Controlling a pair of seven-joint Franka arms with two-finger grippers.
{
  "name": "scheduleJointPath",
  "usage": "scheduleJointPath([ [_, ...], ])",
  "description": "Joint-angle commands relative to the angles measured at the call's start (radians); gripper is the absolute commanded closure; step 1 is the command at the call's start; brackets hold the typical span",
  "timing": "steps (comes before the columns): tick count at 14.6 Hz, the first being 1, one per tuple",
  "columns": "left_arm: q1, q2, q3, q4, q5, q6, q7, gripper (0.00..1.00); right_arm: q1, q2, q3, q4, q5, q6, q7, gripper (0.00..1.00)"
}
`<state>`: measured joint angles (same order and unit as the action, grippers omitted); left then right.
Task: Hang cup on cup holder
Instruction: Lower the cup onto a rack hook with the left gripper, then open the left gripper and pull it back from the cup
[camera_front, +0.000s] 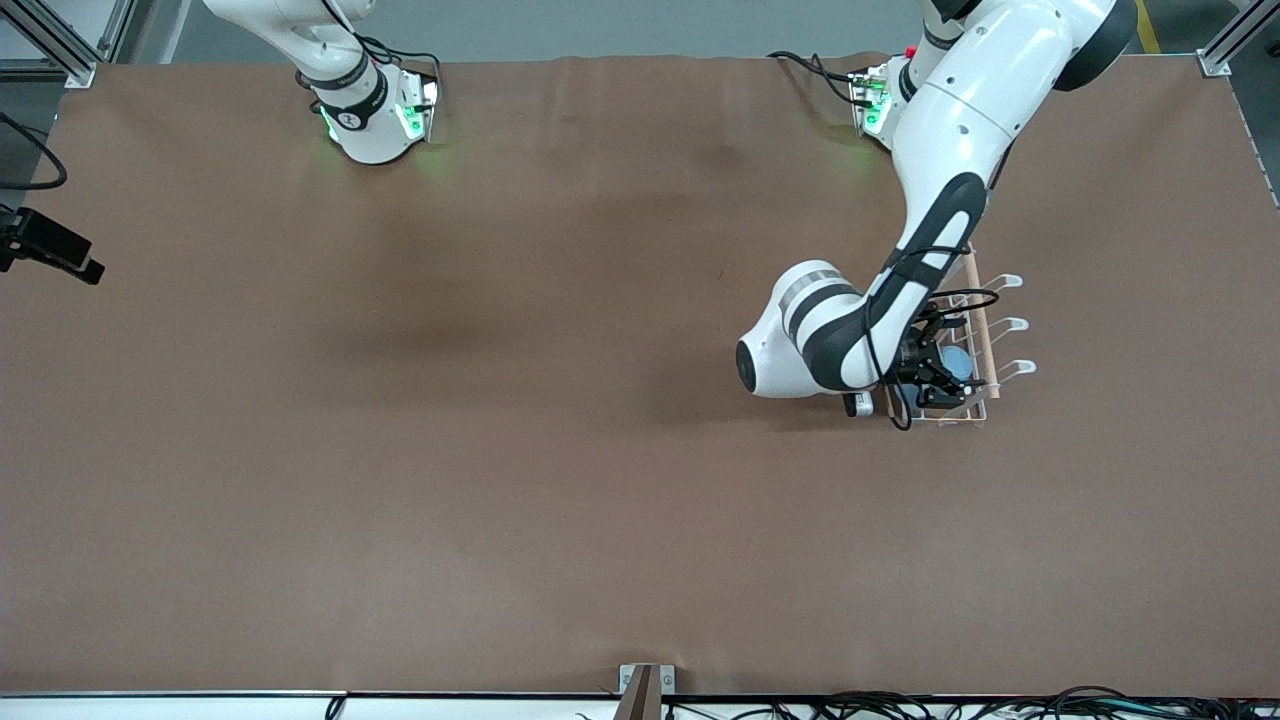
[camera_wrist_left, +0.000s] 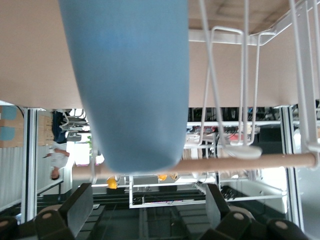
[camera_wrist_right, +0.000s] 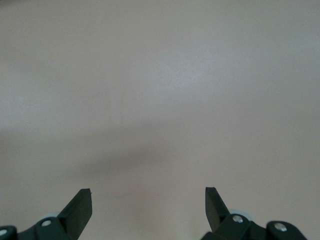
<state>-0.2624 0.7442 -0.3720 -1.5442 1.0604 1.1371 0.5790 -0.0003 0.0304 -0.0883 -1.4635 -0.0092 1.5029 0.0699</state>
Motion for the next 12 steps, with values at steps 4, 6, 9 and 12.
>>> scheduleJointPath([
  [4, 0.008, -0.097, 0.002, 0.050, -0.050, -0.002, -0.059, 0.01, 0.002, -0.012, -0.002, -0.008, -0.002, 0.003, -0.002, 0.00],
  [6, 0.035, -0.129, 0.002, 0.062, -0.091, -0.003, -0.196, 0.00, 0.002, -0.014, -0.002, -0.008, -0.002, 0.005, -0.001, 0.00],
  [9, 0.116, -0.206, 0.002, 0.136, -0.285, 0.041, -0.489, 0.00, 0.003, -0.012, -0.001, -0.008, -0.008, 0.005, -0.002, 0.00],
  [12, 0.167, -0.294, 0.024, 0.136, -0.454, 0.157, -0.621, 0.00, 0.003, -0.012, -0.001, -0.008, -0.017, 0.005, -0.004, 0.00],
])
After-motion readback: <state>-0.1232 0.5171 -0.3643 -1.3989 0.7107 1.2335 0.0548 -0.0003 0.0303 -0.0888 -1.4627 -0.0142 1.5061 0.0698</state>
